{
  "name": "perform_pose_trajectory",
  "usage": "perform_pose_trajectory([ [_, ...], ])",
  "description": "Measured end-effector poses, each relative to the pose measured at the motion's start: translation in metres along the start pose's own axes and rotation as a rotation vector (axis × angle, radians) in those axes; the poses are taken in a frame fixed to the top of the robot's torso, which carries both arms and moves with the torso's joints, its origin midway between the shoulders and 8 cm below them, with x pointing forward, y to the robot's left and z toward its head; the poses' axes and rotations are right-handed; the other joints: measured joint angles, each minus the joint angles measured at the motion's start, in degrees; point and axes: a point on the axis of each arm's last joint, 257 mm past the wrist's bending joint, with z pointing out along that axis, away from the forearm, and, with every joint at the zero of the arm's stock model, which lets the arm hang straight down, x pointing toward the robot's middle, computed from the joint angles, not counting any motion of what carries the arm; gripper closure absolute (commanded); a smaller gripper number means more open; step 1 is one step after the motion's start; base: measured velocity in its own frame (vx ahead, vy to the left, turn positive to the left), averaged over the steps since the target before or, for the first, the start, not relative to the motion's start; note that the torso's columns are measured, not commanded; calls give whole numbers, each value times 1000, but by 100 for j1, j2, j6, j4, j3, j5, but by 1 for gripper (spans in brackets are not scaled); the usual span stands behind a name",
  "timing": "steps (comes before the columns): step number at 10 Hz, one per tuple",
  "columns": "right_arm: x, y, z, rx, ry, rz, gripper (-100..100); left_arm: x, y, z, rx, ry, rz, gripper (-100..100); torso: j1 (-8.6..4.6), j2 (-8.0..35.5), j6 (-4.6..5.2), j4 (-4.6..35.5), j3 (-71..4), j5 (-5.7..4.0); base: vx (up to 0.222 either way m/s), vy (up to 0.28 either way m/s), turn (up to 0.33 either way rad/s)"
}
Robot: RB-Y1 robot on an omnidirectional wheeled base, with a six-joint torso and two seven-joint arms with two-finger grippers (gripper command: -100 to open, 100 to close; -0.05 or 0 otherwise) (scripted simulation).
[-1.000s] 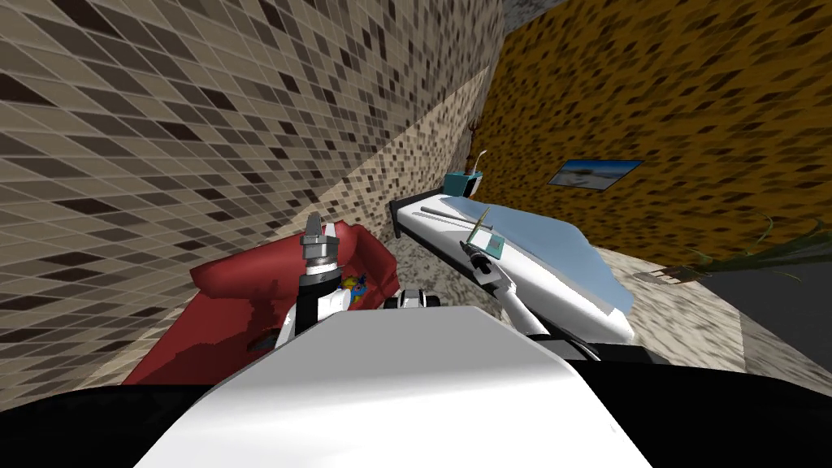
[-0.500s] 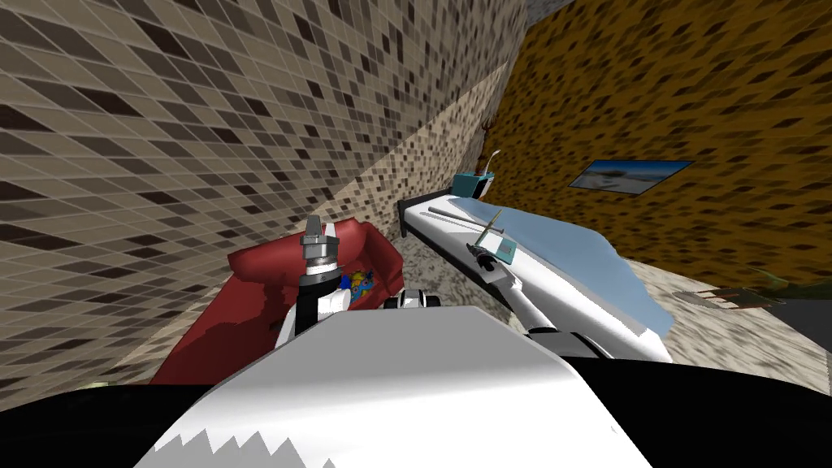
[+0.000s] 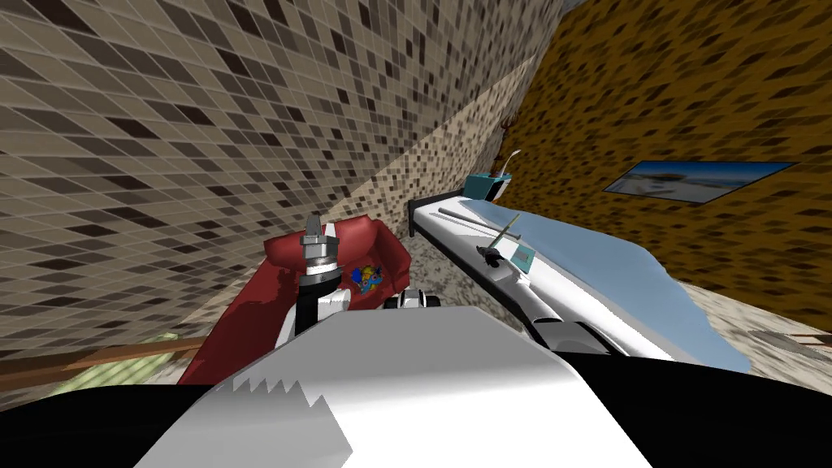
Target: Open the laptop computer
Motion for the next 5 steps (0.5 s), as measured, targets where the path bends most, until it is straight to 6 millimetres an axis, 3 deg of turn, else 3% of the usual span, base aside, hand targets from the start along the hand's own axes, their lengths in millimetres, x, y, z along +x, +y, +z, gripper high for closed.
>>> perform_pose_trajectory([
  [2, 0, -32, 2, 75, 28, -79, -100, 0, 0, 0, 0, 0, 0, 0, 1, 2, 0, 1, 1, 2, -4, 31, 61],
  [5, -4, -71, 6, 148, 52, -151, -100, 0, 0, 0, 0, 0, 0, 0, 5, 1, -2, 0, 0, 1, -5, 39, 207],
])
